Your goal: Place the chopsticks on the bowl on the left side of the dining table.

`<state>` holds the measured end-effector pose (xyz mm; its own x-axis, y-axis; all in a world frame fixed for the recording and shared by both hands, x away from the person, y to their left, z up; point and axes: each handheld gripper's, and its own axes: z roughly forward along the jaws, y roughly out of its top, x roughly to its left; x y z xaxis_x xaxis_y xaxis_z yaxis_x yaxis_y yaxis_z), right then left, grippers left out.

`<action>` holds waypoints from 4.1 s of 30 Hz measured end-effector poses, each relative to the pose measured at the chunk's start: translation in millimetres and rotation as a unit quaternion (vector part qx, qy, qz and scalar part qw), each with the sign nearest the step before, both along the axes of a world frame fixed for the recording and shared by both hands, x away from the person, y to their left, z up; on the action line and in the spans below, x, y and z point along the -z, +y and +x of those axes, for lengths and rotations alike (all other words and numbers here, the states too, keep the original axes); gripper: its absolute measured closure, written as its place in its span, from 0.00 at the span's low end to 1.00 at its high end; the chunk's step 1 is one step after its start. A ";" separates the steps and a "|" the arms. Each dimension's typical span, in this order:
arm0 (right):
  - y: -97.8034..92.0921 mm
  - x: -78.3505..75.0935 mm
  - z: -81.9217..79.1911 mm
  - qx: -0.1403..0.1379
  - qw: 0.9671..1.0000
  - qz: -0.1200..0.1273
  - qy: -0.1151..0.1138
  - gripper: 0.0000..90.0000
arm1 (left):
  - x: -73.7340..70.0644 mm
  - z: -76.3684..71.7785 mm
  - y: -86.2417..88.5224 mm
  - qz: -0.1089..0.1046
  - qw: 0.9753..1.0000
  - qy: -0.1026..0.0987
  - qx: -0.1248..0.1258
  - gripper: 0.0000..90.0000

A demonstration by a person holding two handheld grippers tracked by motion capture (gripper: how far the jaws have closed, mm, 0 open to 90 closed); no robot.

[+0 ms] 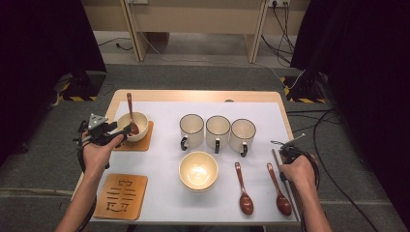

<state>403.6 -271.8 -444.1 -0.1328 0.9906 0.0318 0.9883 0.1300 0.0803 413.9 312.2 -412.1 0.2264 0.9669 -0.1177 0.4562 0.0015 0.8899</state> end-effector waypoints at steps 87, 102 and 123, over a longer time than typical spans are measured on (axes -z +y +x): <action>18.8 -80.3 26.3 0.012 0.941 0.057 -0.333 0.95 | -5.1 -3.3 0.0 0.002 1.000 -0.010 -0.001 0.42; 22.9 -87.5 30.5 0.013 0.917 0.052 -0.396 0.95 | -5.9 -3.9 -1.5 0.001 1.000 -0.010 0.002 0.42; 32.8 -93.8 40.8 0.007 0.884 0.050 -0.465 0.95 | -6.1 -4.1 -0.7 0.001 1.000 -0.011 0.001 0.42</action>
